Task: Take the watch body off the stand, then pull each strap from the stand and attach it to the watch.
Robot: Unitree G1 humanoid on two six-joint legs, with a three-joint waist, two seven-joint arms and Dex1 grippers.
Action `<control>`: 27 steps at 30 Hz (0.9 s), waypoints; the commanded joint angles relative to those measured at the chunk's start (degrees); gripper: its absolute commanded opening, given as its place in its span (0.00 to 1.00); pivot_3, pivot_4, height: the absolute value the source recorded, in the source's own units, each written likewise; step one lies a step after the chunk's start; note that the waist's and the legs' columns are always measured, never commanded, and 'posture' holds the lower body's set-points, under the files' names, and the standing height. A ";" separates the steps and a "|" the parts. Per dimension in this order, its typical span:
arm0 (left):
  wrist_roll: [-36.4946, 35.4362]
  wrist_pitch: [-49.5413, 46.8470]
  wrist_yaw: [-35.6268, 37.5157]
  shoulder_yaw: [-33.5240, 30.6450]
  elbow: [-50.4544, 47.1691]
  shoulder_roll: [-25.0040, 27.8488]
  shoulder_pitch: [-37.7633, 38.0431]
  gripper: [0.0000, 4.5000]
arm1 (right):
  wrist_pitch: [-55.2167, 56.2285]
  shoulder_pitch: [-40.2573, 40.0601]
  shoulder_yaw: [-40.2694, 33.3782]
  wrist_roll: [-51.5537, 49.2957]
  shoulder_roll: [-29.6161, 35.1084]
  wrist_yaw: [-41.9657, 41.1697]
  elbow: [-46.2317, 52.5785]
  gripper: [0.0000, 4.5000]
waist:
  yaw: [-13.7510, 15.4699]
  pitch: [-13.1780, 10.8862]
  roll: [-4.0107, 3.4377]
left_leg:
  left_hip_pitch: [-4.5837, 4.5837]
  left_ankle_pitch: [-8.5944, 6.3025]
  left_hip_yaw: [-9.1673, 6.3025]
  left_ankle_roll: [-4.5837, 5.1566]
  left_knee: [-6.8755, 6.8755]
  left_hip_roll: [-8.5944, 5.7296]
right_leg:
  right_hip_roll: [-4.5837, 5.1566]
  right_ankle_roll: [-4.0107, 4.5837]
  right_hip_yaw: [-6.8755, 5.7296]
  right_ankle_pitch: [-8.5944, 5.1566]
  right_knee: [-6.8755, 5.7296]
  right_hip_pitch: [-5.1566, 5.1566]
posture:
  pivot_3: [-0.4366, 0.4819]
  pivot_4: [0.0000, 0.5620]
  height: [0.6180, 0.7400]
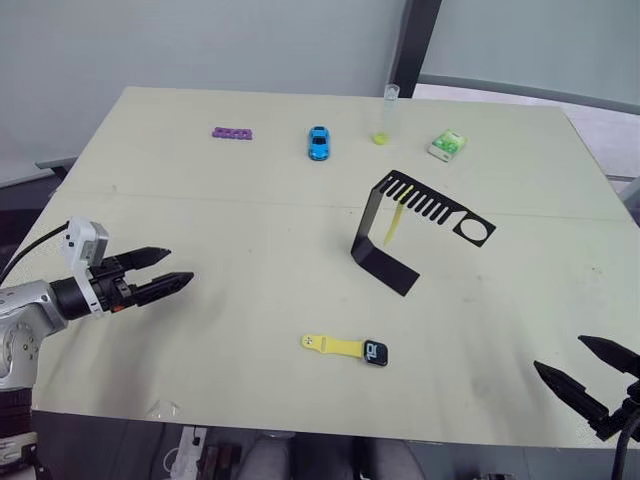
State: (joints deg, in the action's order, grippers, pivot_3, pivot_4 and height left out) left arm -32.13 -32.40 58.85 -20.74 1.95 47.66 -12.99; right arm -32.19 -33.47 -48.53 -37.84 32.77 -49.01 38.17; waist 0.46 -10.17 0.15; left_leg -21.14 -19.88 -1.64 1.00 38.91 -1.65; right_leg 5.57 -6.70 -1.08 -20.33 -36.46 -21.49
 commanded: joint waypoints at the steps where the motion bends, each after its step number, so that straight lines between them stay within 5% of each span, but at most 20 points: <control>1: -2.58 -0.65 -1.38 3.14 -10.58 -2.11 -1.18 1.00 | 0.17 4.71 5.63 -0.83 -0.40 4.97 2.50 1.00 | -0.24 0.00 0.00 | 0.00 0.00 0.00 0.00 0.01 0.00 | 0.00 0.00 0.00 0.00 -0.01 0.00 | 0.48 0.27 1.00; 5: -7.31 -4.92 -3.94 9.22 -22.26 -6.57 -5.31 1.00 | -0.36 14.40 20.19 3.01 -2.16 11.03 1.76 0.80 | -0.51 0.00 0.01 | -0.03 0.01 -0.01 -0.02 0.05 0.00 | -0.02 0.00 0.00 0.00 -0.07 -0.04 | 0.48 0.27 1.00; 12: -6.03 -3.28 -1.99 18.55 -23.33 -10.66 -12.96 1.00 | 5.50 35.39 41.40 16.60 -10.47 19.86 -12.76 0.01 | -1.40 0.07 -0.12 | 0.02 0.07 0.09 -0.11 0.07 -0.06 | -0.13 0.04 0.05 -0.02 -0.45 -0.27 | 0.48 0.27 1.00; 27: 1.07 1.08 -9.93 24.38 -20.89 -19.29 -14.66 1.00 | -4.38 43.35 48.59 25.14 -11.75 26.33 -24.48 0.01 | -0.74 0.09 -0.10 | -0.05 0.07 0.07 -0.09 0.19 -0.13 | -0.09 0.03 0.04 -0.02 -0.54 -0.32 | 0.48 0.27 1.00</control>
State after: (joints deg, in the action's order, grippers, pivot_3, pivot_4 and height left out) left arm -31.70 -31.35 50.54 2.74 -17.03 29.06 -26.91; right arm -33.47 11.11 0.03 -13.28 21.32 -24.42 14.59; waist -0.27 -10.08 0.06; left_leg -21.17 -19.81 -1.58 0.91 39.10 -1.77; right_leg 5.49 -6.67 -1.04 -20.35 -37.00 -21.78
